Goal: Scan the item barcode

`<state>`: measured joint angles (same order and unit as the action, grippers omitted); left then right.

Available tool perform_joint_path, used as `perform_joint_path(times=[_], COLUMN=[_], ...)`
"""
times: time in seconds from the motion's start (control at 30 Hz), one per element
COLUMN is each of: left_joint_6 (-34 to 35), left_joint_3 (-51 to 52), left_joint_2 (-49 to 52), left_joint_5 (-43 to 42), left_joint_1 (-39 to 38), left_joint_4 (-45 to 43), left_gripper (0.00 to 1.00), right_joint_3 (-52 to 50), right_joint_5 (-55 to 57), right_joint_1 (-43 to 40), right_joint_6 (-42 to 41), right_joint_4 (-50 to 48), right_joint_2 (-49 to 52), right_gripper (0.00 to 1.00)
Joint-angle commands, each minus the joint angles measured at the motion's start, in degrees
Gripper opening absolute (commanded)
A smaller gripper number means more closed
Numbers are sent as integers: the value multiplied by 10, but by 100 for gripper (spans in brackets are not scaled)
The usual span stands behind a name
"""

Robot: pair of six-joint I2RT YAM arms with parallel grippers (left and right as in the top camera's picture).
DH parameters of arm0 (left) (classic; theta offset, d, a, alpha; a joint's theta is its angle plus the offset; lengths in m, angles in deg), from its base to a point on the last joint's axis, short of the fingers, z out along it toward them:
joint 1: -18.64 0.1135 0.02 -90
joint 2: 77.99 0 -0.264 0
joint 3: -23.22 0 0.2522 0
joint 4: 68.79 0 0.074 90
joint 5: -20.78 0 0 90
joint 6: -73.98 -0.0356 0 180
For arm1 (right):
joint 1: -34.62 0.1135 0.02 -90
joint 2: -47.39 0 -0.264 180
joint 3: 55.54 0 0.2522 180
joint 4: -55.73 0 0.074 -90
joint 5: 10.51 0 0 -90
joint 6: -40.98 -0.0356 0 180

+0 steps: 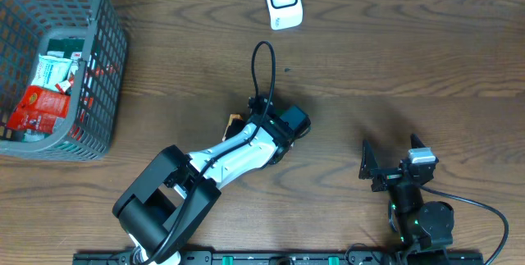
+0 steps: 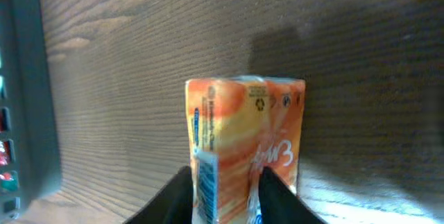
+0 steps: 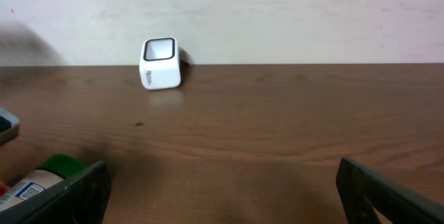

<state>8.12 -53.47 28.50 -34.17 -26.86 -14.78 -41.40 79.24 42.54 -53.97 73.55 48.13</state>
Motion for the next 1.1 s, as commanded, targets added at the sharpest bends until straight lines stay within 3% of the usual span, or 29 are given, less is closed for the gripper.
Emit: perform_joint_path(times=[0.0,0.27,0.37,0.67,0.8,0.9,1.07], left_joint_6=[4,4,4,4,4,-3,-69], left_joint_3=[-4,-7,-14,-47,-69,-80,-76], left_joint_2=[-2,-11,-27,-128,-172,-178,-155], left_joint_5=[-1,-1,-2,-47,-127,-227,-381], left_joint_1=[-1,-1,-1,3,37,91,171], left_joint_4=[0,0,0,1,20,42,70], left_gripper=[35,41,52,73,73,79,85], right_joint_3=[-1,-1,-1,-1,-1,-1,-1], right_joint_5=[0,0,0,0,0,0,0], right_joint_1=[-4,-4,-4,-4,-4,-4,-4], right_joint_6=[7,7,7,7,7,7,7], right_joint_4=[2,2,2,2,2,2,2], right_joint_2=[-1,-1,-1,-1,-1,-1,-1], right_gripper=[99,99,99,99,99,99,99])
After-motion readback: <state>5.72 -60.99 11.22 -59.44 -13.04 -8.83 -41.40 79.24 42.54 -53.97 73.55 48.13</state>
